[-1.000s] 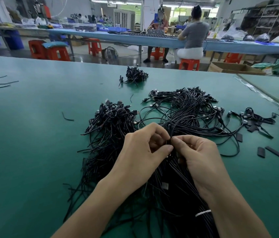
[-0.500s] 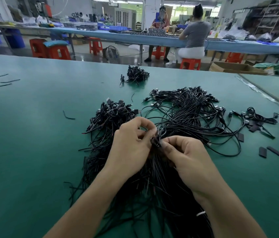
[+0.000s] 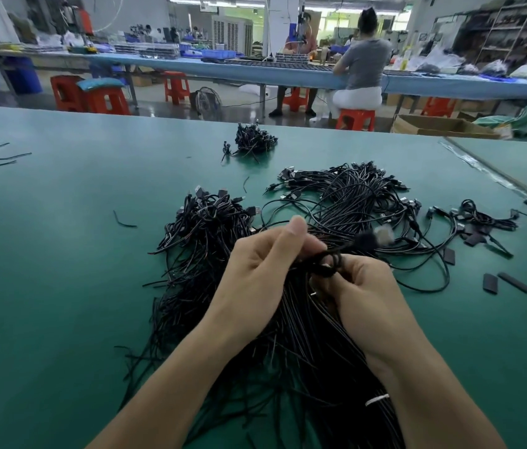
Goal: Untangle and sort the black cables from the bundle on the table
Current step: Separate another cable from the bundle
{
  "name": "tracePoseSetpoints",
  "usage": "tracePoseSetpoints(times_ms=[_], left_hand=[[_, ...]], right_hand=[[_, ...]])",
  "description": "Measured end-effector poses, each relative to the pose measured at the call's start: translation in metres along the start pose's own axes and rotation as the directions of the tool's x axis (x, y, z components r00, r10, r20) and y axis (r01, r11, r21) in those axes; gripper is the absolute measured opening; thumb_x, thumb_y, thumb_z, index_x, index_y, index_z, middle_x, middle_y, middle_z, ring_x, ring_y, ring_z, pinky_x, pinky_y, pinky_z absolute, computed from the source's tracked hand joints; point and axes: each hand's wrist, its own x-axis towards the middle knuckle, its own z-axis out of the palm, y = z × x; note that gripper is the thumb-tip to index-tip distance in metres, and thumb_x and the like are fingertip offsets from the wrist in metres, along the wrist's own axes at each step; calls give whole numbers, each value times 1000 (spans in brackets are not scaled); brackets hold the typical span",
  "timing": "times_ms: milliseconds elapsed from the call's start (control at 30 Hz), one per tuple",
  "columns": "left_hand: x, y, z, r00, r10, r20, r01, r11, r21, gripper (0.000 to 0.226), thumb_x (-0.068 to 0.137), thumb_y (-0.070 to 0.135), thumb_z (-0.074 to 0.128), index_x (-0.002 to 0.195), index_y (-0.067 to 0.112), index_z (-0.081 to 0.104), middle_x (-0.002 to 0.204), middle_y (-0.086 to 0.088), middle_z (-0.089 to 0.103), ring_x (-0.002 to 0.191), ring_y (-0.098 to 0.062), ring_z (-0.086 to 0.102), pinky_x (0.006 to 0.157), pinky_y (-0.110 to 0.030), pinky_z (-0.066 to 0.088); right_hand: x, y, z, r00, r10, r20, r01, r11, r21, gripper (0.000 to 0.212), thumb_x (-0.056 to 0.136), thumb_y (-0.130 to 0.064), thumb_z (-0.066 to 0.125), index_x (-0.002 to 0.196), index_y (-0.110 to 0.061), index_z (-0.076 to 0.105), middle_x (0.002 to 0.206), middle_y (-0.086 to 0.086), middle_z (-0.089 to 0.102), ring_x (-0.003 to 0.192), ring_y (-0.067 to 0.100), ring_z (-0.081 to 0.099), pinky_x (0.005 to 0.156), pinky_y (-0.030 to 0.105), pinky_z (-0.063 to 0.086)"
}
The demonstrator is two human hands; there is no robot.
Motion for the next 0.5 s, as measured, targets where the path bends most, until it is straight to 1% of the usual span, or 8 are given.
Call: tracePoseSetpoints(times_ms=[67,133,167,233,333,400,433,500], left_hand=[[-1,-1,-1,1000,3,16,-4,998,57,33,94,36,61,73,15,75,78,-3,75,65,-8,67,63,-15,49],[0,-7,-2,1000,0,-5,1,973,231,20,87,28,75,68,22,74,81,7,70,67,0,60,64,-12,43],[0,-10,-2,1000,-13,-23,19,957,289,13,82,29,80,72,26,73,85,9,66,69,2,56,65,-13,42],[0,-14,-1,996,-43,-72,64,939,337,21,74,32,85,83,29,67,81,12,58,64,0,47,61,-14,39],[1,-18,-3,988,-78,-131,113,953,282,24,77,30,84,85,25,62,63,12,55,52,-2,42,51,-17,38],[2,-18,-7,984,-90,-154,126,963,240,22,80,30,83,83,25,61,58,6,61,47,-8,48,47,-22,40],[2,-18,-8,983,-100,-155,131,970,203,22,81,28,82,82,26,61,59,2,65,46,-13,55,47,-26,43],[3,-18,-8,981,-126,-150,148,978,146,19,85,19,80,84,27,62,67,-4,73,55,-23,68,54,-36,54]], right_hand=[[1,-1,1,998,-16,-55,16,1000,-15,13,89,-21,70,78,-15,72,57,-3,67,52,10,58,51,29,50],[3,0,-2,983,-78,-165,62,993,-100,12,90,-23,71,79,-17,73,66,-2,72,62,12,65,65,41,58],[4,0,-3,969,-125,-212,95,985,-145,13,91,-22,69,79,-19,73,69,-3,72,66,13,65,71,44,58],[3,-3,-4,947,-217,-237,169,964,-206,14,91,-22,68,77,-23,71,69,-8,72,66,9,64,72,40,56],[-1,-9,-2,936,-303,-179,263,940,-216,12,90,-22,69,79,-25,70,70,-6,71,63,10,63,67,34,54],[-2,-10,0,938,-326,-118,301,935,-189,12,91,-20,69,79,-22,68,68,-10,69,64,4,62,65,28,50],[-2,-10,0,942,-328,-77,310,933,-181,13,92,-18,68,79,-21,68,68,-10,69,65,3,61,65,28,49],[-2,-10,1,961,-278,3,276,951,-137,14,94,-16,66,80,-17,70,72,-5,72,68,7,62,66,37,53]])
